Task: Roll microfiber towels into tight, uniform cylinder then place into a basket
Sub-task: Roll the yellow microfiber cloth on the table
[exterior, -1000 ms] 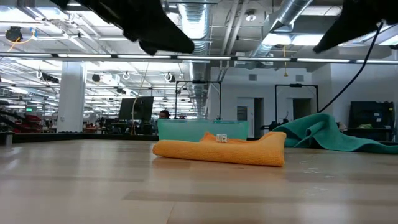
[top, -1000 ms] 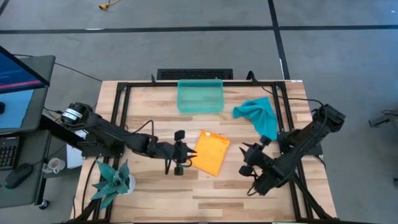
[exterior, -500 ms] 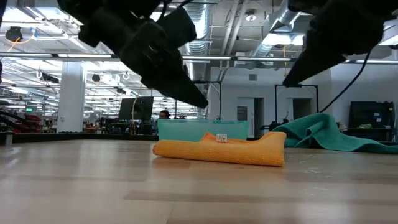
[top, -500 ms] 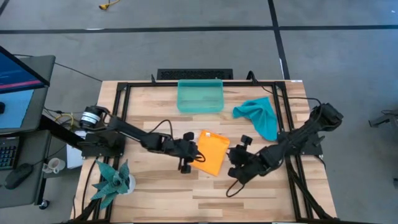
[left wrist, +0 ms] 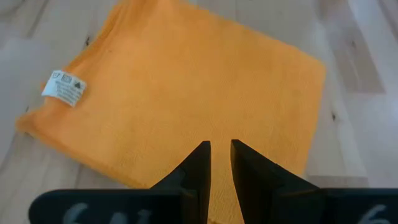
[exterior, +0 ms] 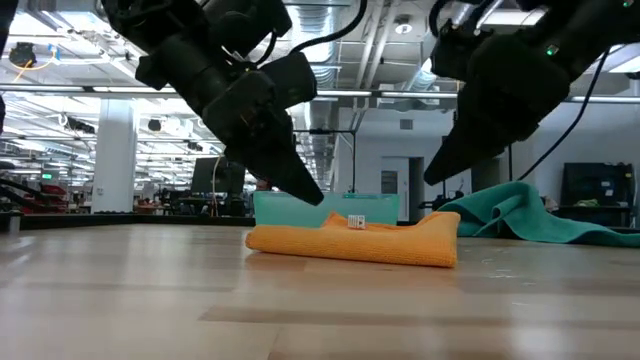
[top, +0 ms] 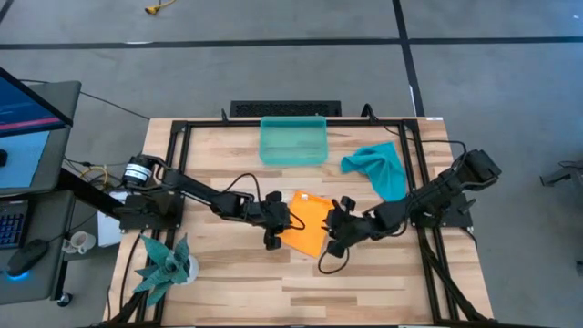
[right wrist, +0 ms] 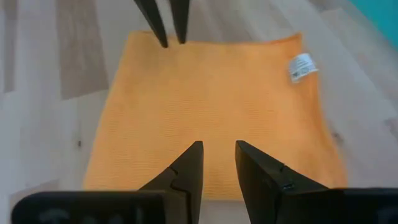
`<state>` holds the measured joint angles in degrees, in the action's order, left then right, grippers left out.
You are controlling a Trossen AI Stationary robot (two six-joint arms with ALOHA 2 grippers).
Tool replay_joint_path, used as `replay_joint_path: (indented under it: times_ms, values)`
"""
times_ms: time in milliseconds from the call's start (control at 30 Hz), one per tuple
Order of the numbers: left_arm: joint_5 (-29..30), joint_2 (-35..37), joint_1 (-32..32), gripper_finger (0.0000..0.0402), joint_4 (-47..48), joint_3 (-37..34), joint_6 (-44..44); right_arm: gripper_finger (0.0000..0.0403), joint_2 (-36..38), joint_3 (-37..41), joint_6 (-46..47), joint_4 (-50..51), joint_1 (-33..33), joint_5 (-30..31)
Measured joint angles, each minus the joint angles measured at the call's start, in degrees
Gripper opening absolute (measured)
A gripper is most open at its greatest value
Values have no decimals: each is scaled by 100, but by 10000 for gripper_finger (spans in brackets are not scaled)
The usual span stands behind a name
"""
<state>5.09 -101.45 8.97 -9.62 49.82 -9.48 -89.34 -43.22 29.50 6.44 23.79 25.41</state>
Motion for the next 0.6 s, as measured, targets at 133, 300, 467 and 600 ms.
replay_joint_path:
  times_ms: [133,300,467,600]
  values:
    - [-182,0,2,52,24,0,-32,116,0,204,-3,-557,-69,-647]
    - [-514,0,2,52,105,0,-44,116,0,455,-141,-1215,-65,-911]
    - [-841,0,2,52,122,-49,-47,116,0,552,-151,-1237,-65,-907]
    - [-873,0,2,52,106,-114,-77,116,0,678,-151,-1296,-84,-901]
